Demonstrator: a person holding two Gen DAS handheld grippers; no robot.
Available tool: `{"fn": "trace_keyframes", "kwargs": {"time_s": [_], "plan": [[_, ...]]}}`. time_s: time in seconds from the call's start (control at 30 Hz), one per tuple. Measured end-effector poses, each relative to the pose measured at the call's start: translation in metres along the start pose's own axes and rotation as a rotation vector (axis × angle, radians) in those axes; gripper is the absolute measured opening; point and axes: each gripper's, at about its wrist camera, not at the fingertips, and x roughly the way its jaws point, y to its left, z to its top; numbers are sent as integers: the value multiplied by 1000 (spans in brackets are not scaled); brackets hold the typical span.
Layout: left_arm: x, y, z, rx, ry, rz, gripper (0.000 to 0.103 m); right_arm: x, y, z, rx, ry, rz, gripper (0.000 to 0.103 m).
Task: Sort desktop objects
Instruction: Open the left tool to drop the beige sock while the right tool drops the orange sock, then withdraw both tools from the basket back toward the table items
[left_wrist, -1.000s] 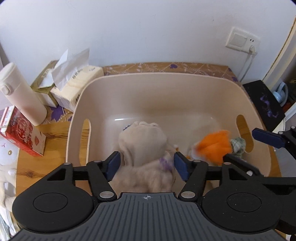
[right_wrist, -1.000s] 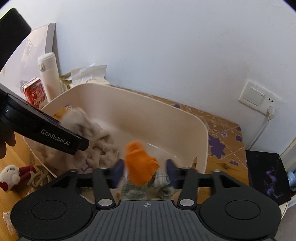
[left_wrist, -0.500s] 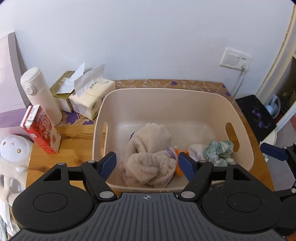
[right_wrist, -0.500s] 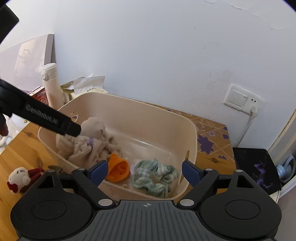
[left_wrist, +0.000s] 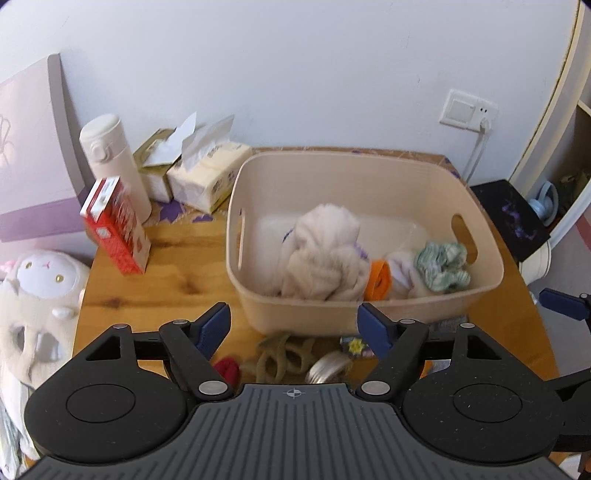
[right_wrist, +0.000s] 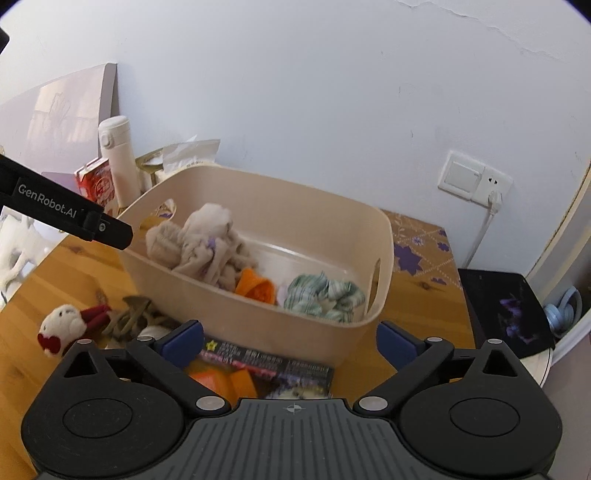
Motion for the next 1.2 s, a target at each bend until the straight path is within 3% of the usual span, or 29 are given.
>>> {"fn": "trace_keyframes", "kwargs": {"time_s": [0.57, 1.2], "plan": [[6, 24, -58, -29, 119, 39, 77, 2, 25, -52, 1, 113, 108, 102], [39, 22, -104, 39, 278, 44, 77, 33, 45, -100, 6, 278, 214, 100]]}}
